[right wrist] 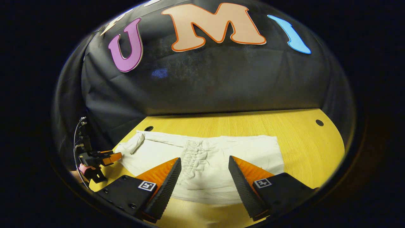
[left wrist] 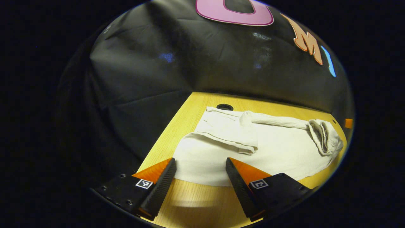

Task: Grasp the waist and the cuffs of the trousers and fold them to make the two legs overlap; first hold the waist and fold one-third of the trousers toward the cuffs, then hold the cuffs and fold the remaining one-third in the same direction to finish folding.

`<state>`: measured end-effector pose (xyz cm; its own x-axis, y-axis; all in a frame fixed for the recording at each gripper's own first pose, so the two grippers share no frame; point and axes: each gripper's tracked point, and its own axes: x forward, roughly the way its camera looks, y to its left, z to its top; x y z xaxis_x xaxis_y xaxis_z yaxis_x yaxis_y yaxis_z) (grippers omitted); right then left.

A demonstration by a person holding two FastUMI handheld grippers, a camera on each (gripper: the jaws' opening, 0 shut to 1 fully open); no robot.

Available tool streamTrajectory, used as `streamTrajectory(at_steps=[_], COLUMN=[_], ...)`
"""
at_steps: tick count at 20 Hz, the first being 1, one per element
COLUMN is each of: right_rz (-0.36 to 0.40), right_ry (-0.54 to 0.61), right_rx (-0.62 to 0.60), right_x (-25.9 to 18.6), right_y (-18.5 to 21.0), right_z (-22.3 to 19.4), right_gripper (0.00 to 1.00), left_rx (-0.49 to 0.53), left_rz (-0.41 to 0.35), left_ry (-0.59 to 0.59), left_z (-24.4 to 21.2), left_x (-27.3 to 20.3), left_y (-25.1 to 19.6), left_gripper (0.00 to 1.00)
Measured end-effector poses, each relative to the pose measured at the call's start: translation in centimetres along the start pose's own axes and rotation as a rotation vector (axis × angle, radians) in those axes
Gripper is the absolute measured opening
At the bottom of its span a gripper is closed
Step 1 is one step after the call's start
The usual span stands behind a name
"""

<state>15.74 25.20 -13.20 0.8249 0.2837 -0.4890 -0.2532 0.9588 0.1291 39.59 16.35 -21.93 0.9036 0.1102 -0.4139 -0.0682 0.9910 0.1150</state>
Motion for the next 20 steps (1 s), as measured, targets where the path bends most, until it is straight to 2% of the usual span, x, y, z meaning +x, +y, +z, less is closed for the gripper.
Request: streamTrajectory(at_steps=[5, 7, 8, 9, 11, 12, 14, 20], right_rz=[-0.007, -0.010, -0.013, -0.016, -0.022, -0.027, -0.031, -0.048], right_ry=[-0.011, -0.019, -0.025, -0.028, -0.035, -0.038, -0.042, -0.051], right_rx=[0.018, 0.031, 0.033, 0.036, 0.040, 0.039, 0.038, 0.046], right_x=[-0.2, -0.3, -0.4, -0.6, -0.9, -1.1, -1.7, -3.0], right_y=[-0.2, -0.2, -0.3, -0.4, -0.8, -1.1, -1.5, -3.3], right_z=[0.4, 0.8, 1.0, 1.2, 1.5, 1.6, 1.8, 1.8], right_gripper=[0.96, 0.96, 0.96, 0.96, 0.96, 0.96, 0.96, 0.96], left_rx=[0.030, 0.035, 0.036, 0.029, 0.025, 0.019, 0.003, -0.179], left_rz=[-0.005, -0.031, -0.050, -0.070, -0.082, -0.082, -0.077, -0.106], left_ry=[0.018, 0.028, 0.032, 0.026, 0.021, 0.020, 0.022, -0.014], left_z=[-0.5, -0.3, -0.4, -0.5, -0.3, -0.3, -0.1, 2.0], left_x=[0.0, -0.5, -0.4, 0.1, 0.1, 0.2, 0.1, -1.1], left_y=[0.3, -0.2, -0.8, -1.5, -2.0, -2.1, -2.1, -3.6], left_gripper=[0.94, 0.82, 0.69, 0.61, 0.32, 0.13, 0.01, 0.00])
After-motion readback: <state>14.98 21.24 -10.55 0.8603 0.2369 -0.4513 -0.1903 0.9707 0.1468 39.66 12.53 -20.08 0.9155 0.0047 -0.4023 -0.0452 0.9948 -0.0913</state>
